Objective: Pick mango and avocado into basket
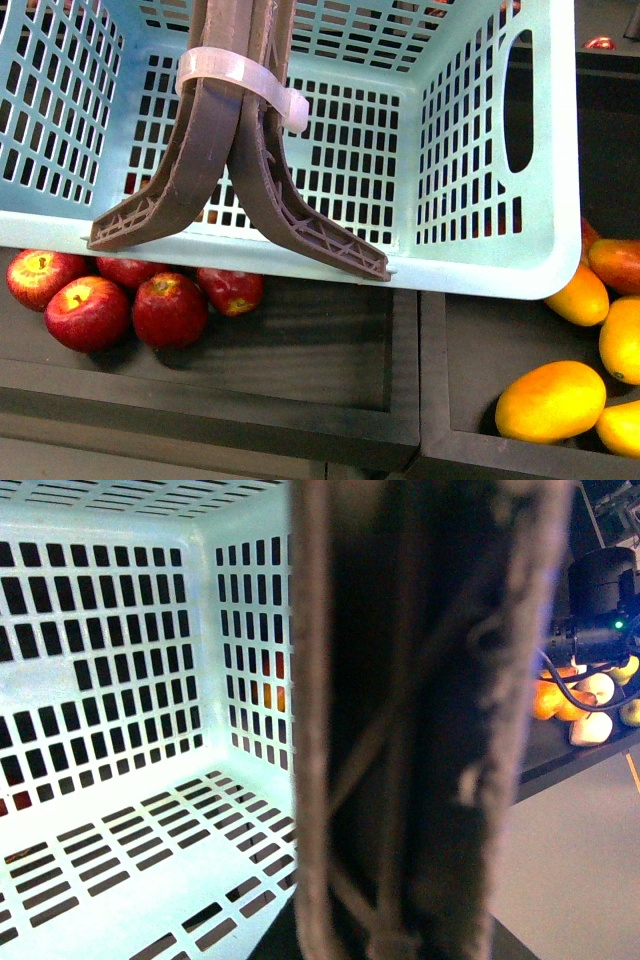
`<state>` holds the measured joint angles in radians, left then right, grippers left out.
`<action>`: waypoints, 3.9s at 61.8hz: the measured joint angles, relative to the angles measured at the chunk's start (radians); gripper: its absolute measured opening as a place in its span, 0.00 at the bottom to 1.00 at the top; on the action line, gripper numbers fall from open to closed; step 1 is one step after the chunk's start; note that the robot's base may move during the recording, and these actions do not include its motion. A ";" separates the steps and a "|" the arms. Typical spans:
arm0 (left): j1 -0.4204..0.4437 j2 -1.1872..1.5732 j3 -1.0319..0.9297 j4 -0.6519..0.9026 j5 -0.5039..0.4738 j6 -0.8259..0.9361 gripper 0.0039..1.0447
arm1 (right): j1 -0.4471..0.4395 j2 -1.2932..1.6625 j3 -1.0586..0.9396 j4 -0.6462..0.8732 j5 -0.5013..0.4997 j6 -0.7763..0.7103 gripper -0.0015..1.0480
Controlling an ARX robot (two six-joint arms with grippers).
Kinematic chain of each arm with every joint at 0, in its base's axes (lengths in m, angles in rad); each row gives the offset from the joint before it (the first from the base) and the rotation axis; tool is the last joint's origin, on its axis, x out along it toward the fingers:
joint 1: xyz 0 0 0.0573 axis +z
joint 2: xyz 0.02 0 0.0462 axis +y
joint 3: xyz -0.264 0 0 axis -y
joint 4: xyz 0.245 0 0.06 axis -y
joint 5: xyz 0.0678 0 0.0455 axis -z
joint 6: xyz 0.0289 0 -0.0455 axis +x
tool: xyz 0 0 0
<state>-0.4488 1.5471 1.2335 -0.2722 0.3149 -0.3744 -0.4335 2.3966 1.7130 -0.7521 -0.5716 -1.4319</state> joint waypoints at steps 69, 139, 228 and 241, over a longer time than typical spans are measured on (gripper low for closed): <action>0.000 0.000 0.000 0.000 -0.001 0.000 0.05 | 0.053 0.182 0.032 0.180 0.017 0.079 0.93; 0.000 0.000 0.000 0.000 0.000 0.000 0.05 | 0.047 0.173 0.025 0.266 -0.055 0.187 0.59; 0.000 0.000 0.000 0.000 -0.001 0.000 0.05 | 0.292 -0.756 -0.646 0.868 -0.628 0.924 0.58; 0.000 0.000 0.000 0.000 0.000 0.000 0.05 | 0.332 -0.808 -0.686 0.859 -0.634 0.916 0.58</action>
<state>-0.4488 1.5471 1.2339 -0.2722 0.3145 -0.3744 -0.1017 1.5883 1.0267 0.1074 -1.2060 -0.5159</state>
